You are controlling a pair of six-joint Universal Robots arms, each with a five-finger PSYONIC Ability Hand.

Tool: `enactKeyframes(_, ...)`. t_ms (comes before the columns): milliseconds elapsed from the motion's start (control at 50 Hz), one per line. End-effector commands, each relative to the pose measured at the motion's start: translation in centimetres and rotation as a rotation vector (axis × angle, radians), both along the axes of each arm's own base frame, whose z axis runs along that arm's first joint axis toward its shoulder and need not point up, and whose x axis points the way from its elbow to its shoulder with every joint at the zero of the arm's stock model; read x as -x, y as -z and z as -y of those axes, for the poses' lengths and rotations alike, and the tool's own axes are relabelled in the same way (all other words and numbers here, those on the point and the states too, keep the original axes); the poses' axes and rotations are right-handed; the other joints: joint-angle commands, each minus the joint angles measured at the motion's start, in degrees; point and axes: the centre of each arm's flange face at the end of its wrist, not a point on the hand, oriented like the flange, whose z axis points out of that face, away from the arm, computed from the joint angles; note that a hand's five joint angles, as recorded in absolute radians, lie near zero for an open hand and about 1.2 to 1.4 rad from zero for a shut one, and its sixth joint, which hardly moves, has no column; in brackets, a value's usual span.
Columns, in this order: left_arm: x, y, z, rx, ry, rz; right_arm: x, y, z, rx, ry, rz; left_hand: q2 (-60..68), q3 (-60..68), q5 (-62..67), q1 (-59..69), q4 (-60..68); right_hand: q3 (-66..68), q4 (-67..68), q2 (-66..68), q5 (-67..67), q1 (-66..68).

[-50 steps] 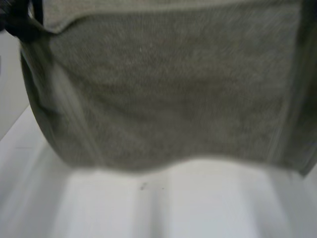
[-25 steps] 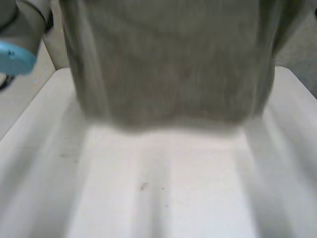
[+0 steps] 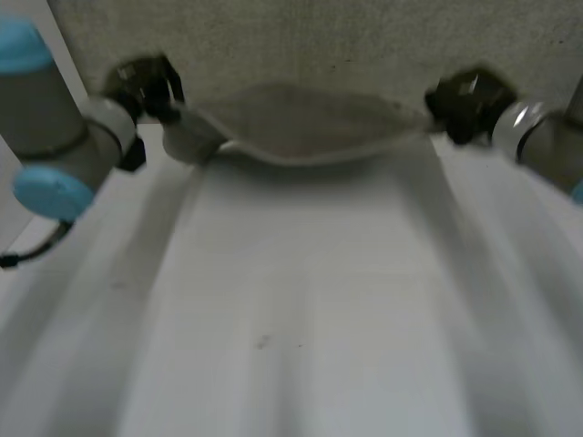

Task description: Fold the towel.

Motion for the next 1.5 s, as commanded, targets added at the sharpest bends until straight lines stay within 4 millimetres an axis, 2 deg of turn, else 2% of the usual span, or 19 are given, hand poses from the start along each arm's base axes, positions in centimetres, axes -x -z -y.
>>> enactKeyframes(20,-0.1,9.3,-0.8,0.015,0.022,0.203,0.5,10.0,-1.0,-0.114,-0.027,-0.181,10.22,10.24,11.17,11.97,10.12,3.78,3.16,3.89,2.09,3.09)
enactKeyframes(140,-0.4,10.6,-1.9,-0.027,0.03,0.257,1.1,9.7,-1.8,-0.142,-0.014,-0.174,10.22,10.24,11.17,11.97,10.12,3.78,3.16,3.89,2.09,3.09)
enactKeyframes(180,-0.7,10.0,-2.8,-0.047,0.035,0.266,1.6,7.1,-2.5,-0.112,0.002,-0.15,10.22,10.24,11.17,11.97,10.12,3.78,3.16,3.89,2.09,3.09)
enactKeyframes(320,-1.6,8.7,-5.1,-0.083,0.037,0.283,2.9,3.6,-4.8,-0.086,0.028,-0.134,10.22,10.24,11.17,11.97,10.12,3.78,3.16,3.89,2.09,3.09)
enactKeyframes(360,-2.0,7.9,-6.5,-0.085,0.041,0.307,3.5,2.1,-6.5,-0.107,0.034,-0.143,10.22,10.24,11.17,11.97,10.12,3.78,3.16,3.89,2.09,3.09)
enactKeyframes(420,-2.3,7.6,-7.3,-0.085,0.053,0.325,3.9,1.5,-7.5,-0.131,0.036,-0.155,10.22,10.24,11.17,11.97,10.12,3.78,3.16,3.89,2.09,3.09)
enactKeyframes(580,-4.6,6.1,-11.5,-0.137,0.106,0.458,7.2,0.1,-11.8,-0.285,0.049,-0.308,10.22,10.24,11.17,11.97,10.12,3.78,3.16,3.89,2.09,3.09)
enactKeyframes(620,-5.2,5.4,-13.9,-0.177,0.129,0.499,7.9,-1.0,-13.7,-0.286,0.038,-0.359,10.22,10.24,11.17,11.97,10.12,3.78,3.16,3.89,2.09,3.09)
enactKeyframes(680,-5.5,4.4,-15.8,-0.199,0.15,0.505,8.2,-2.1,-14.9,-0.244,0.028,-0.393,10.22,10.24,11.17,11.97,10.12,3.78,3.16,3.89,2.09,3.09)
enactKeyframes(800,-5.6,4.0,-16.7,-0.225,0.173,0.506,8.6,-2.3,-14.8,-0.211,0.035,-0.403,10.22,10.24,11.17,11.97,10.12,3.78,3.16,3.89,2.09,3.09)
enactKeyframes(860,-5.6,3.9,-16.2,-0.216,0.167,0.502,8.4,-2.0,-14.1,-0.183,0.034,-0.4,10.22,10.24,11.17,11.97,10.12,3.78,3.16,3.89,2.09,3.09)
enactKeyframes(900,-5.2,4.4,-14.5,-0.211,0.163,0.506,8.2,-0.4,-12.1,-0.173,0.036,-0.406,10.22,10.24,11.17,11.97,10.12,3.78,3.16,3.89,2.09,3.09)
enactKeyframes(920,-5.2,4.4,-14.5,-0.211,0.163,0.506,8.2,-0.4,-12.1,-0.173,0.036,-0.406,10.22,10.24,11.17,11.97,10.12,3.78,3.16,3.89,2.09,3.09)
enactKeyframes(1020,-4.0,5.1,-10.1,-0.17,0.152,0.49,6.9,2.3,-7.6,-0.095,0.035,-0.411,10.22,10.24,11.17,11.97,10.12,3.78,3.16,3.89,2.09,3.09)
enactKeyframes(1080,-3.3,5.1,-8.8,-0.137,0.152,0.482,6.2,3.0,-6.6,-0.07,0.03,-0.414,10.22,10.24,11.17,11.97,10.12,3.78,3.16,3.89,2.09,3.09)
enactKeyframes(1180,-0.6,5.2,-3.9,-0.031,0.101,0.431,4.4,5.6,-2.3,0.041,0.034,-0.411,10.22,10.24,11.17,11.97,10.12,3.78,3.16,3.89,2.09,3.09)
enactKeyframes(1240,0.0,5.3,-2.7,-0.01,0.078,0.425,3.9,6.2,-1.4,0.069,0.032,-0.405,10.22,10.24,11.17,11.97,10.12,3.78,3.16,3.89,2.09,3.09)
enactKeyframes(1300,1.3,7.0,0.3,0.024,0.037,0.426,3.0,7.8,1.0,0.15,0.039,-0.383,10.22,10.24,11.17,11.97,10.12,3.78,3.16,3.89,2.09,3.09)
enactKeyframes(1500,2.3,11.3,4.1,0.015,-0.005,0.459,1.1,11.5,3.6,0.203,0.03,-0.367,10.22,10.24,11.17,11.97,10.12,3.78,3.16,3.89,2.09,3.09)
